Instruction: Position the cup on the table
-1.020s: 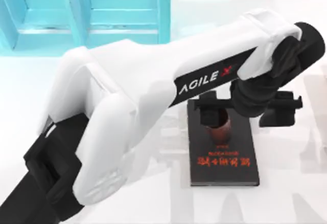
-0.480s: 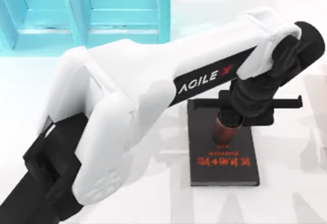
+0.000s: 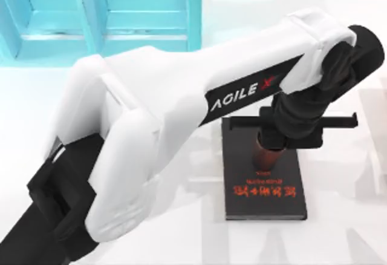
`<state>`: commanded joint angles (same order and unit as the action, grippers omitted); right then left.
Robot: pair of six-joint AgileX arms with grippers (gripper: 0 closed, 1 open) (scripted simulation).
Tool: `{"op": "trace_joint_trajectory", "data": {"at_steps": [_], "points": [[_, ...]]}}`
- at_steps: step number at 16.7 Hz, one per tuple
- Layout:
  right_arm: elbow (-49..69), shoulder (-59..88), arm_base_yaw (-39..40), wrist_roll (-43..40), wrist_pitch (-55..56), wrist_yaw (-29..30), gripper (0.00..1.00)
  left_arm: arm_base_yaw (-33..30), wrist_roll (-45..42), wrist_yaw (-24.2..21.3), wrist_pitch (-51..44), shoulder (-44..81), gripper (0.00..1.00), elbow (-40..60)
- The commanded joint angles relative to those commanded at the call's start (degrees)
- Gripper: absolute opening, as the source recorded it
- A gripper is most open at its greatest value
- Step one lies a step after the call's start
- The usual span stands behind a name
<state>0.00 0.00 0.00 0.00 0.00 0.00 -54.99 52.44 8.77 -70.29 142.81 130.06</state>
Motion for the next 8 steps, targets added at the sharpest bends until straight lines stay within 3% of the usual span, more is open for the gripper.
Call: {"op": "trace_joint_trajectory", "data": {"at_steps": [4, 8], "points": [[0.0, 0.0, 0.0, 0.0, 0.0, 0.0, 1.0, -0.5, -0.2, 0.1, -2.2, 0.8, 0.0, 2.4], [0.0, 0.0, 0.0, 0.0, 0.0, 0.0, 1.0, -0.6, -0.1, 0.0, -9.6, 2.7, 0.0, 11.7]]}}
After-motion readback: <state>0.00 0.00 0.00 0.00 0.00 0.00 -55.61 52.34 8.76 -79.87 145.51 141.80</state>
